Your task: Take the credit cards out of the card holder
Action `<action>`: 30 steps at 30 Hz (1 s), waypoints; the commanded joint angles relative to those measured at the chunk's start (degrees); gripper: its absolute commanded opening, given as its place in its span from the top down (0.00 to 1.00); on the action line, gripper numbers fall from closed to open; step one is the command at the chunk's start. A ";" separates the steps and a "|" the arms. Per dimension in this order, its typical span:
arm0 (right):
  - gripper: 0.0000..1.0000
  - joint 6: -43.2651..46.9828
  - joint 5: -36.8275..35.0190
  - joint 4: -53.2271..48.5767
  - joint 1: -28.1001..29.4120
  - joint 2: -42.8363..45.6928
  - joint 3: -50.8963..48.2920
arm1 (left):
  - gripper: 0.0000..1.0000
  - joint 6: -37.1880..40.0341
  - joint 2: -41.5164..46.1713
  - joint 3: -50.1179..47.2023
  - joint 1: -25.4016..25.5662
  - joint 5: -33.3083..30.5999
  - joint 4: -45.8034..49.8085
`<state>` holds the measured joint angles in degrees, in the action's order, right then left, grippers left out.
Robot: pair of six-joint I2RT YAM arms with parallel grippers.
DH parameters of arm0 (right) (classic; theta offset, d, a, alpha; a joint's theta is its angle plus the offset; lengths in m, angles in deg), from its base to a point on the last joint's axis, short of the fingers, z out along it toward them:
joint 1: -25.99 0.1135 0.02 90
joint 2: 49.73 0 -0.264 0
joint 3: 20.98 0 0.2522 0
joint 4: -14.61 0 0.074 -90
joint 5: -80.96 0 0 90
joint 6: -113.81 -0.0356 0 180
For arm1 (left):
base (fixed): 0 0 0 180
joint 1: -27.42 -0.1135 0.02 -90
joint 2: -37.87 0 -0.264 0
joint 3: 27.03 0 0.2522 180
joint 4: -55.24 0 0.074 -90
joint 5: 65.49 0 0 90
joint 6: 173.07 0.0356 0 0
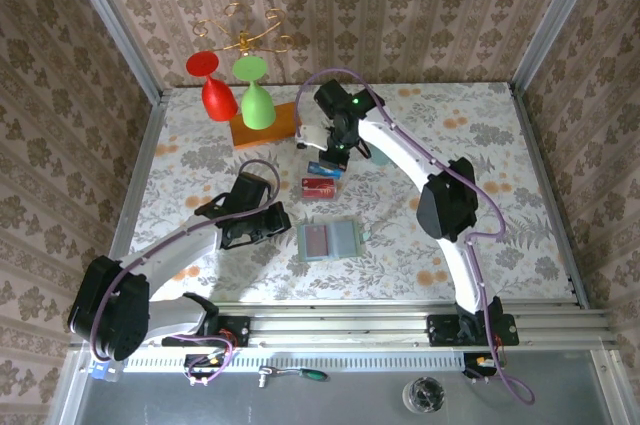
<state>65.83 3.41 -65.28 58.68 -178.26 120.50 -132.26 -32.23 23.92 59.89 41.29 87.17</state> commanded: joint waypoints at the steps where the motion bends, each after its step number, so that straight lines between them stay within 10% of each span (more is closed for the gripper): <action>1: 1.00 2.26 1.27 -5.95 -0.94 -4.01 7.61 | 0.94 1.41 1.37 2.01 -0.55 -0.85 2.80; 30: 1.00 2.94 7.18 -9.10 -1.40 -17.37 18.93 | 0.94 2.02 1.55 2.01 -2.50 -0.35 4.96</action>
<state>67.79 8.80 -71.66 57.01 -194.13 137.92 -131.56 -32.04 25.99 57.94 41.00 90.47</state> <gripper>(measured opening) 0.065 0.064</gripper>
